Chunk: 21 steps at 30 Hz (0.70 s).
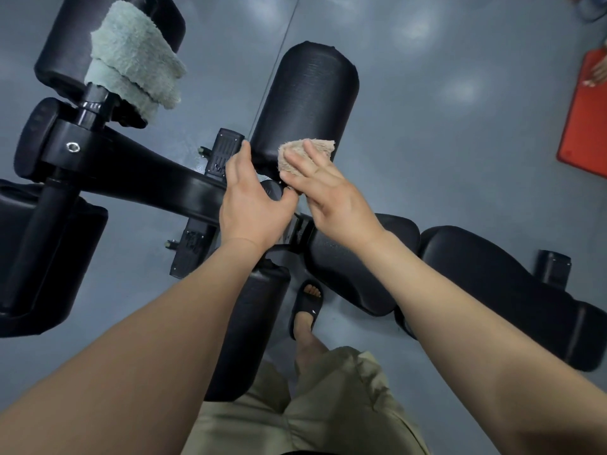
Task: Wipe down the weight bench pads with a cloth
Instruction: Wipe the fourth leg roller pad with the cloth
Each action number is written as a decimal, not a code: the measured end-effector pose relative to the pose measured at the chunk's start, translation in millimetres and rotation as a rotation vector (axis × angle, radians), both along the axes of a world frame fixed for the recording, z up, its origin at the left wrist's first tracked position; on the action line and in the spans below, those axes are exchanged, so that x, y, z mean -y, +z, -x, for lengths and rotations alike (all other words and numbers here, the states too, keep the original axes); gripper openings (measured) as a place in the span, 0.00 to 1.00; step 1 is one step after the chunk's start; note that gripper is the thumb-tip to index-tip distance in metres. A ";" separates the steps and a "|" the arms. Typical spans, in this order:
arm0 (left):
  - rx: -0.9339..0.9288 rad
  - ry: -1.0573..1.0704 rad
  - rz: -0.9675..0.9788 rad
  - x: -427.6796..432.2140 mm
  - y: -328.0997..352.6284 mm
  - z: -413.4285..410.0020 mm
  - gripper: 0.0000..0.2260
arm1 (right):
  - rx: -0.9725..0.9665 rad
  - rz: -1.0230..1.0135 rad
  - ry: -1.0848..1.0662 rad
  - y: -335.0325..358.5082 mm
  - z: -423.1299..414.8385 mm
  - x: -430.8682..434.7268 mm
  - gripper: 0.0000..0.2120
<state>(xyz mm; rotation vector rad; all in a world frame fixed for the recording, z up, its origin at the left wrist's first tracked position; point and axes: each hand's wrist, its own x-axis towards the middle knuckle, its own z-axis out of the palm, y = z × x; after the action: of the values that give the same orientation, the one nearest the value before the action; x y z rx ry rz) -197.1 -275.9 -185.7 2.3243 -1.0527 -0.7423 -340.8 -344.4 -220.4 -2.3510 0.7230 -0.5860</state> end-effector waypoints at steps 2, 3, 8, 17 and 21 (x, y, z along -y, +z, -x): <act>0.014 -0.020 -0.002 -0.5 -0.2 0.2 0.42 | -0.017 0.006 -0.009 0.4 5.3 2.8 0.25; 0.018 -0.029 -0.003 -0.7 -0.2 0.3 0.41 | -0.026 0.012 -0.013 1.1 6.4 4.7 0.26; -0.003 -0.030 0.007 -0.9 0.4 0.3 0.39 | -0.016 0.030 0.000 -0.1 4.4 14.7 0.26; -0.001 -0.019 0.007 0.4 3.0 0.5 0.37 | 0.020 -0.019 -0.130 -1.8 -9.2 60.7 0.20; -0.027 -0.021 0.006 1.0 0.4 -1.3 0.37 | 0.030 -0.019 -0.194 -0.7 -14.6 88.5 0.18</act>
<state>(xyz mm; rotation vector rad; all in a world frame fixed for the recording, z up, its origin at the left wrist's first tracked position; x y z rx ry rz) -195.8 -276.9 -185.3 2.2955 -1.0675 -0.7750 -326.2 -432.8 -221.1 -2.2646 0.9462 -0.6922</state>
